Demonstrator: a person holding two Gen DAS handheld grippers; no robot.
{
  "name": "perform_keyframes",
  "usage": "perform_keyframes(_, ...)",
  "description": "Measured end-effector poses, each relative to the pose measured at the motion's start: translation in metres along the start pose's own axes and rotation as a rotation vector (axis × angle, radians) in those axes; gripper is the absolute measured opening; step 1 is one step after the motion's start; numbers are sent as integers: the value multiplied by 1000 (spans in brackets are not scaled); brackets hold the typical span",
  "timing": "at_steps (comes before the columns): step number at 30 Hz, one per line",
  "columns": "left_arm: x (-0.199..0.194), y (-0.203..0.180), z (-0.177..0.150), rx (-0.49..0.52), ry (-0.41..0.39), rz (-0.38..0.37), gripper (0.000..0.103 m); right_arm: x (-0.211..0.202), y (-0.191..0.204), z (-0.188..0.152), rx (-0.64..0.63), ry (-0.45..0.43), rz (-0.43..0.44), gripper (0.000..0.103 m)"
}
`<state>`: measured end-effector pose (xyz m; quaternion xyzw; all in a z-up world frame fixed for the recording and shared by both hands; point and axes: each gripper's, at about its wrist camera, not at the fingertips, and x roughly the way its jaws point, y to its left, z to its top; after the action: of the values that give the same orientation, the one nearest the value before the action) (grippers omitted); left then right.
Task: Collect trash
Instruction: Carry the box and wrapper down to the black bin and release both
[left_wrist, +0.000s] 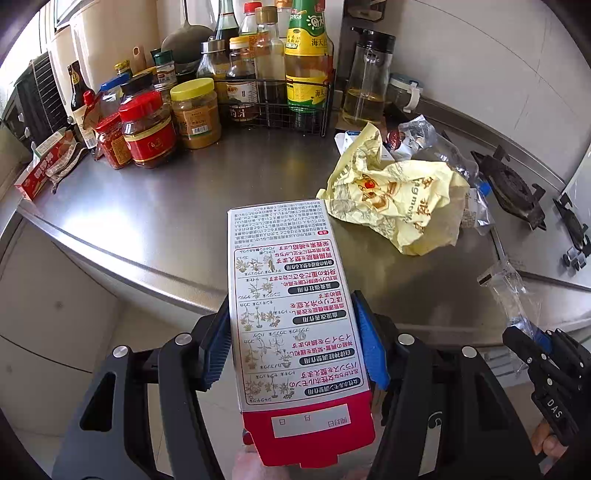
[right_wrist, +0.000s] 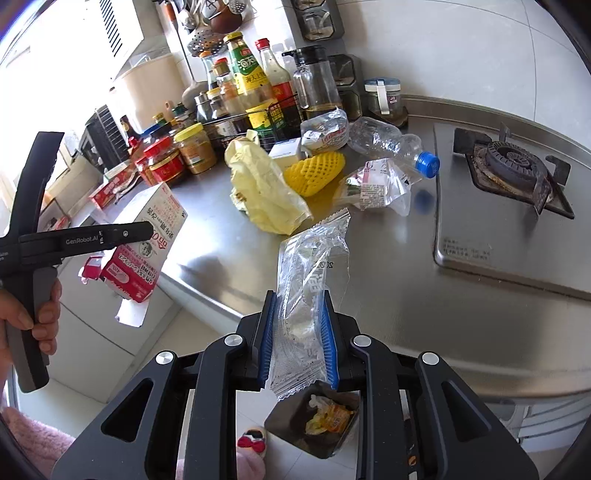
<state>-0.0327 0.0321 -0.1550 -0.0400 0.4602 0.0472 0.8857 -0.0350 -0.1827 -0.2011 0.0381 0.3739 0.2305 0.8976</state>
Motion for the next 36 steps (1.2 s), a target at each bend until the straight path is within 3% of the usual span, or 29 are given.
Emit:
perform_keyframes(7, -9, -4, -50, 42, 50, -76, 57, -18, 22, -48, 9, 49, 8, 24)
perform_keyframes(14, 22, -27, -97, 122, 143, -148, 57, 3, 18, -103, 51, 185, -34, 24)
perform_keyframes(22, 112, -55, -152, 222, 280, -231, 57, 80, -8, -178, 188, 361, -96, 25)
perform_keyframes(27, 173, -59, -180, 205, 385, -267, 58, 128, -24, -215, 268, 423, -109, 25)
perform_keyframes(36, 257, -58, -200, 183, 445, -256, 58, 199, -34, -243, 227, 472, -131, 27)
